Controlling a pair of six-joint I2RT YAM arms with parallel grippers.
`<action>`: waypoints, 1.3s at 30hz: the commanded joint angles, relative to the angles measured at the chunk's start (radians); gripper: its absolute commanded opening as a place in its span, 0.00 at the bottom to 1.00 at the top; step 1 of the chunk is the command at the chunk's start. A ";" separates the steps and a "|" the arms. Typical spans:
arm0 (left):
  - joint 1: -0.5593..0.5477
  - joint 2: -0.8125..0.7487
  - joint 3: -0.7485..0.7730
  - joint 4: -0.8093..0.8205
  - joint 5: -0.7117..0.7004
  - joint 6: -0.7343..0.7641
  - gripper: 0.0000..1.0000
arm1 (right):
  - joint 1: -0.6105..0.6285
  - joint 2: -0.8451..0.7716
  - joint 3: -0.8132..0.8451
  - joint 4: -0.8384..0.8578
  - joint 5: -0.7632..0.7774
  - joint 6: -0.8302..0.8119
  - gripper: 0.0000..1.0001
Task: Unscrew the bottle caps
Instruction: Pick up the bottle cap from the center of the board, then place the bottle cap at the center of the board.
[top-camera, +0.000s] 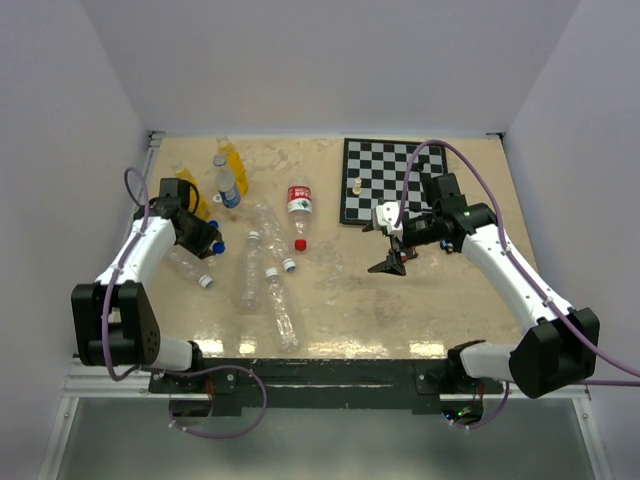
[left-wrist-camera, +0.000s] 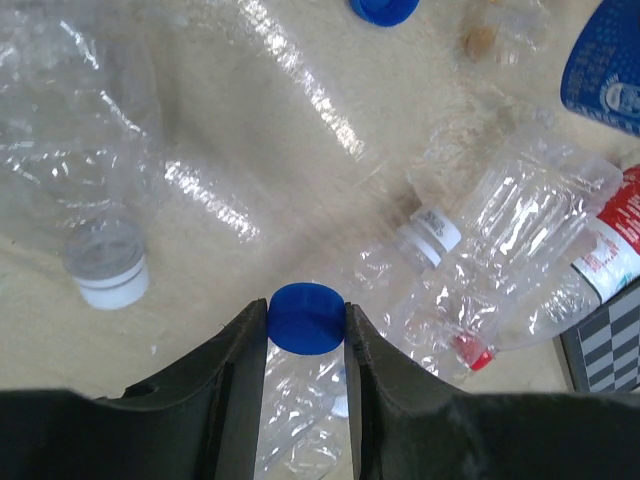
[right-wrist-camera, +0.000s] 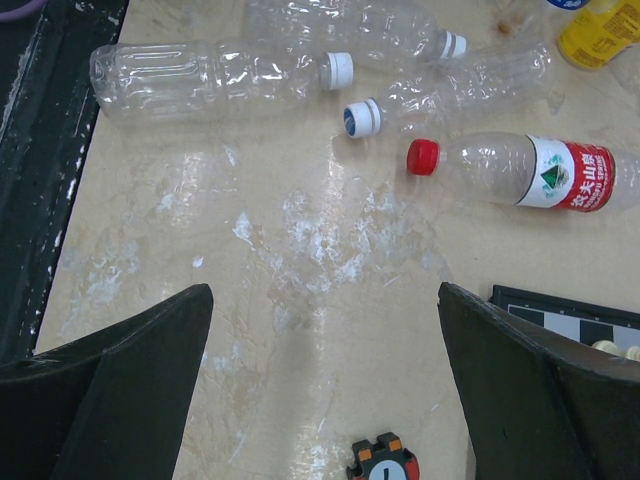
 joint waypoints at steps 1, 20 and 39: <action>-0.002 0.096 0.059 0.131 -0.018 -0.009 0.21 | -0.006 0.004 0.014 0.015 0.006 0.000 0.98; 0.001 0.309 0.071 0.327 -0.092 -0.147 0.59 | -0.008 0.017 0.013 0.015 0.012 0.002 0.98; 0.007 -0.166 -0.081 0.251 -0.014 0.256 0.71 | -0.008 0.024 -0.005 0.043 0.023 0.016 0.98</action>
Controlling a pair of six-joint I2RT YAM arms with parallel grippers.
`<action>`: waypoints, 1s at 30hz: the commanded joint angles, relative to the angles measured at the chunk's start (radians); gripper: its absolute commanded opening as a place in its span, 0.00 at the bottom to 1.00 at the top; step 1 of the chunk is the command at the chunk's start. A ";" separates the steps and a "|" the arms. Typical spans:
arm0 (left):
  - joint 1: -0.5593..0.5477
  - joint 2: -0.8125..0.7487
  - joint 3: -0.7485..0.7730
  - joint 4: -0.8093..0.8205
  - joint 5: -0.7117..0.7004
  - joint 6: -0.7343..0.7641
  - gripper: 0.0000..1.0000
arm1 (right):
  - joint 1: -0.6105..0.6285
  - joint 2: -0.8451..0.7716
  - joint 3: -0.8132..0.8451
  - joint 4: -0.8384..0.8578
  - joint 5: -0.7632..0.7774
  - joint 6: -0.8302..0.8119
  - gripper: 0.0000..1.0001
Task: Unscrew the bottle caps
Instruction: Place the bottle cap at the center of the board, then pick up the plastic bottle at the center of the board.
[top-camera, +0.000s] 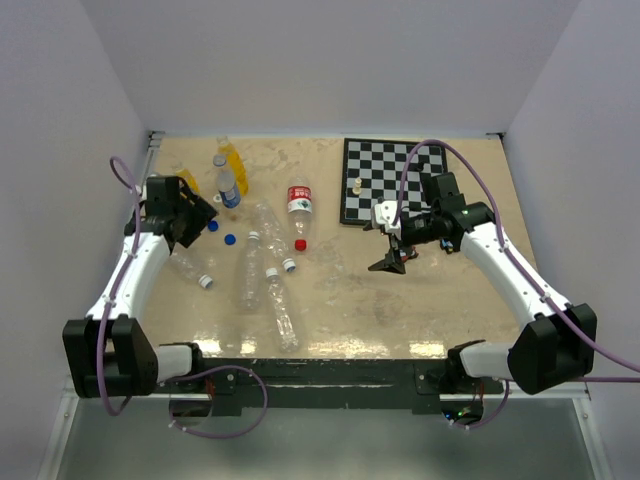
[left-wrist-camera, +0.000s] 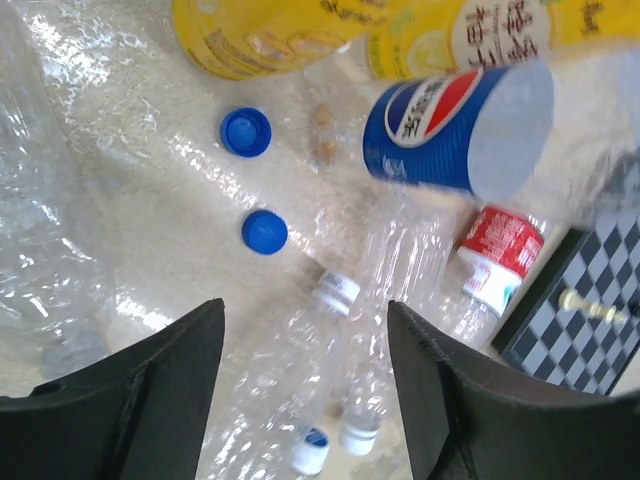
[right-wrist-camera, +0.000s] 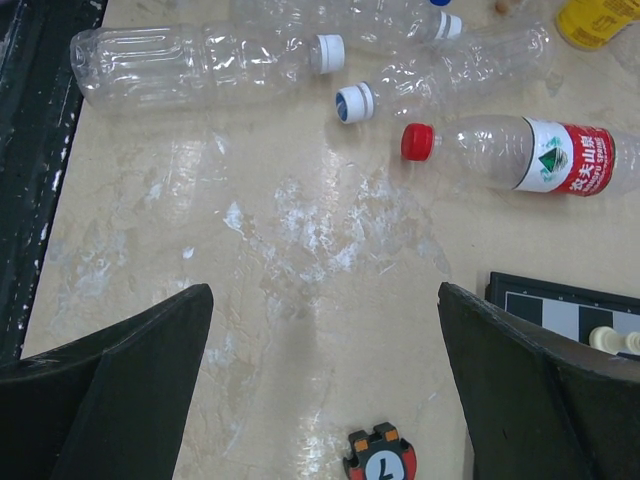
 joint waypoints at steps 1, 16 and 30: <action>0.005 -0.105 -0.095 0.006 0.096 0.212 0.72 | -0.002 0.010 -0.008 0.039 -0.002 0.018 0.98; -0.082 -0.346 -0.242 -0.066 0.313 0.458 0.86 | -0.002 0.030 -0.014 0.050 -0.005 0.024 0.98; -0.277 -0.266 -0.317 -0.017 0.117 0.355 1.00 | -0.002 0.037 -0.013 0.045 -0.002 0.021 0.98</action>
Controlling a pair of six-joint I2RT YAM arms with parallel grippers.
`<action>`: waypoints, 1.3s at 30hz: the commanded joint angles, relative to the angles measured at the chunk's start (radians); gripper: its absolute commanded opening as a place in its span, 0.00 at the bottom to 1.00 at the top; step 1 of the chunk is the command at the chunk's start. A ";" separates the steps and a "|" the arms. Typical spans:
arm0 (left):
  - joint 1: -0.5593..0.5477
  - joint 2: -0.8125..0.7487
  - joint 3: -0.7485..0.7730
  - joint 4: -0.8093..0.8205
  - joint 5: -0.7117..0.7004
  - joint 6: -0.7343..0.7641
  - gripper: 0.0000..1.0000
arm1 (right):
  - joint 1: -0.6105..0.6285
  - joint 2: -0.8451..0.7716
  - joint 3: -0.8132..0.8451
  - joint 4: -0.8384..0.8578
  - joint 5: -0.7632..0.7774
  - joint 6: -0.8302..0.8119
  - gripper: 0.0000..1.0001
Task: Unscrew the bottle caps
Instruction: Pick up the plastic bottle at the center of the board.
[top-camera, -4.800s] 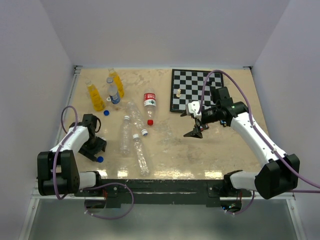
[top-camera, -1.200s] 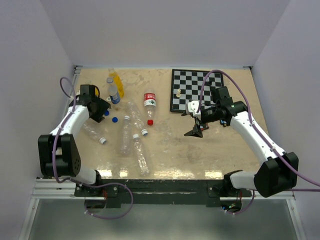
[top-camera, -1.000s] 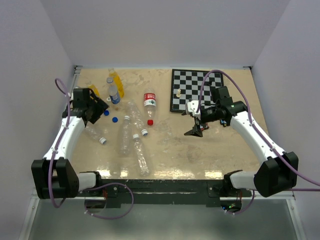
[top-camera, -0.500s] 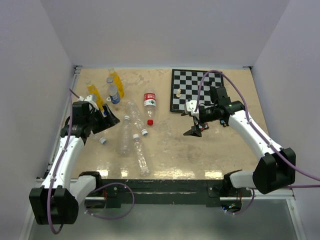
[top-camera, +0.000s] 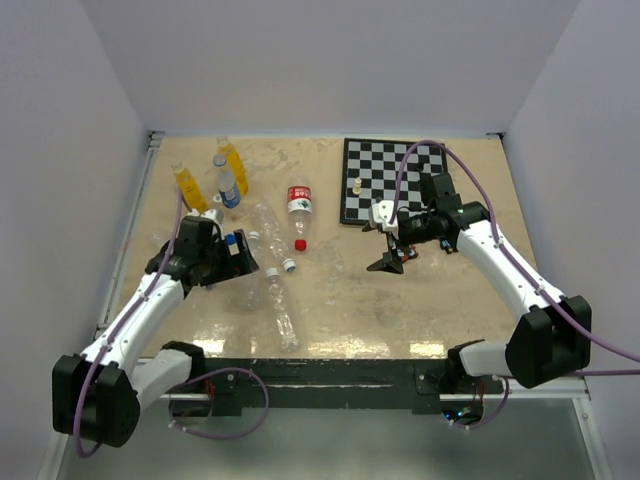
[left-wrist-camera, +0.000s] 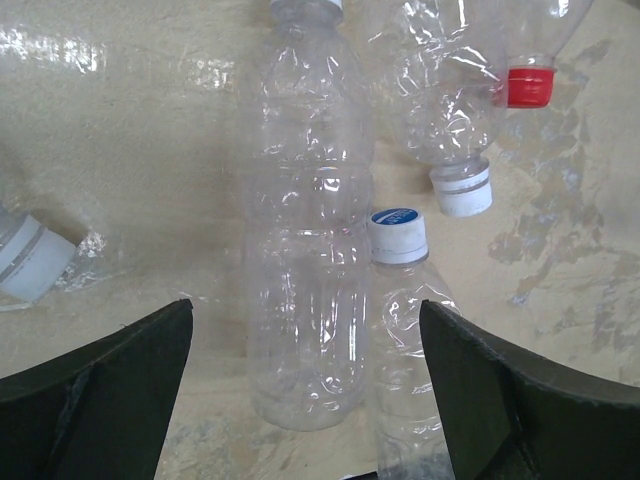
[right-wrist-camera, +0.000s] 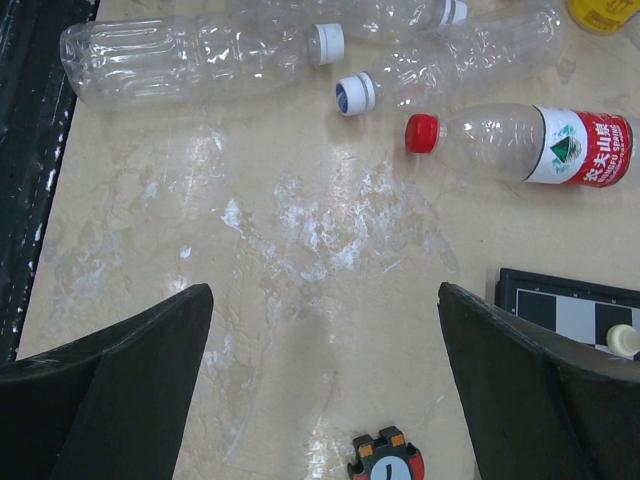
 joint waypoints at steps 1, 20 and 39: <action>-0.054 0.059 0.004 0.044 -0.068 -0.030 1.00 | -0.002 0.002 0.003 0.007 -0.003 0.003 0.98; -0.140 0.273 0.020 0.082 -0.252 -0.059 0.82 | -0.002 0.002 0.006 -0.005 -0.002 -0.005 0.98; -0.140 0.200 -0.005 0.008 -0.194 0.007 0.39 | -0.002 0.003 0.007 -0.008 -0.002 -0.011 0.98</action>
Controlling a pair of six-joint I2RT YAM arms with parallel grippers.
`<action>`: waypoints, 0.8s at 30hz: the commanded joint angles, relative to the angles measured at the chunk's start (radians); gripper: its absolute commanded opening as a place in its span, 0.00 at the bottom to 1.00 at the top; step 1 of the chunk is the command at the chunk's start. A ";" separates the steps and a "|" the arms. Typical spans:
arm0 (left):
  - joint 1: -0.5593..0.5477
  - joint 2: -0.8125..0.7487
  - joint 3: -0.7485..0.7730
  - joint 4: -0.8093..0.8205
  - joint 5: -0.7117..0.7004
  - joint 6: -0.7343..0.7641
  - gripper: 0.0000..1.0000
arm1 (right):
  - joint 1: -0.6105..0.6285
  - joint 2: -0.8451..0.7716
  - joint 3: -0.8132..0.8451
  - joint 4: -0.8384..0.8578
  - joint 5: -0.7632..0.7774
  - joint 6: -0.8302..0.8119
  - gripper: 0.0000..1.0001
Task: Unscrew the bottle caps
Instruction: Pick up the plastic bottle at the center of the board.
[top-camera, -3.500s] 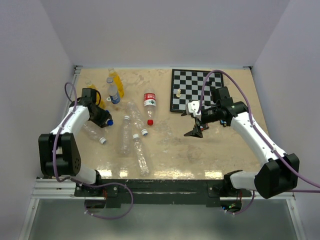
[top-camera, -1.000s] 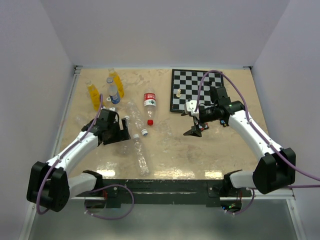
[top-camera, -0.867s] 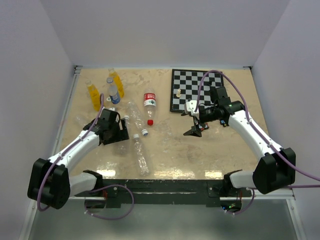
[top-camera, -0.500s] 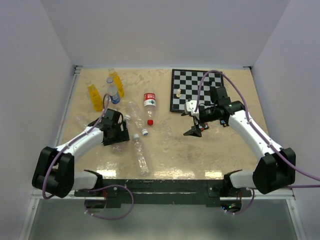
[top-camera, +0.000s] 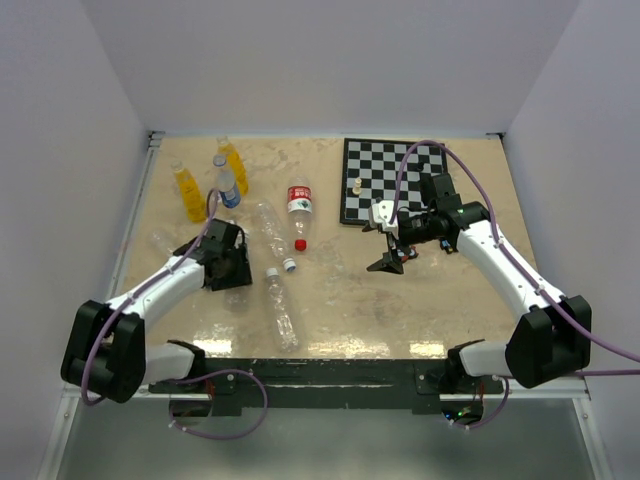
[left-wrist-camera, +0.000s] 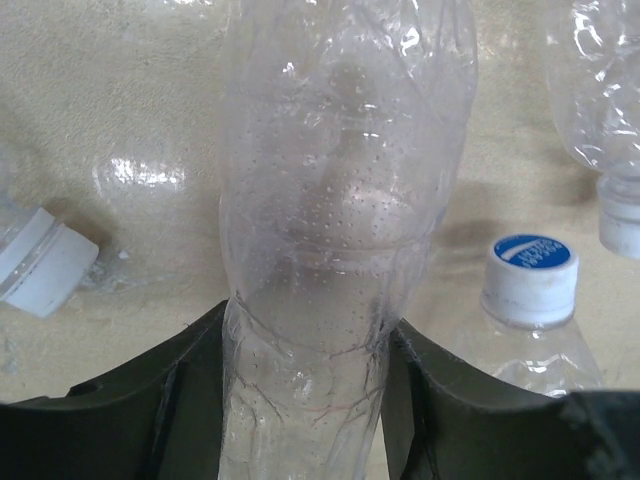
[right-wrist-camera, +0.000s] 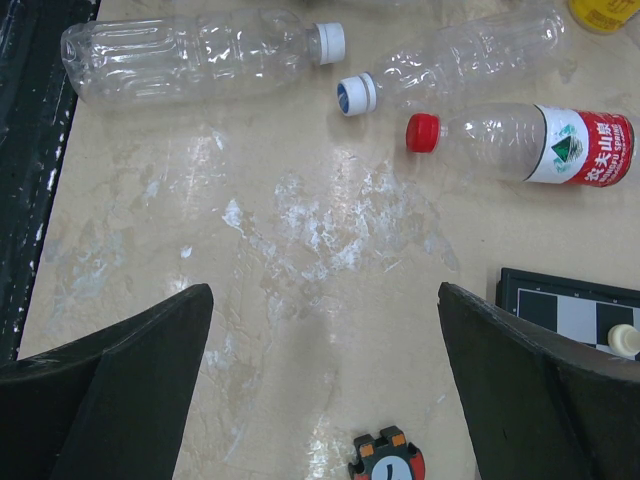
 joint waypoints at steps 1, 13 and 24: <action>-0.007 -0.098 0.000 -0.035 0.043 0.030 0.37 | -0.002 0.003 0.007 -0.006 -0.002 -0.010 0.98; -0.007 -0.278 0.078 -0.190 0.196 0.114 0.28 | -0.002 -0.003 0.009 -0.009 -0.007 -0.011 0.98; -0.007 -0.461 0.131 -0.130 0.517 0.240 0.23 | -0.002 -0.006 0.015 -0.021 -0.033 -0.018 0.98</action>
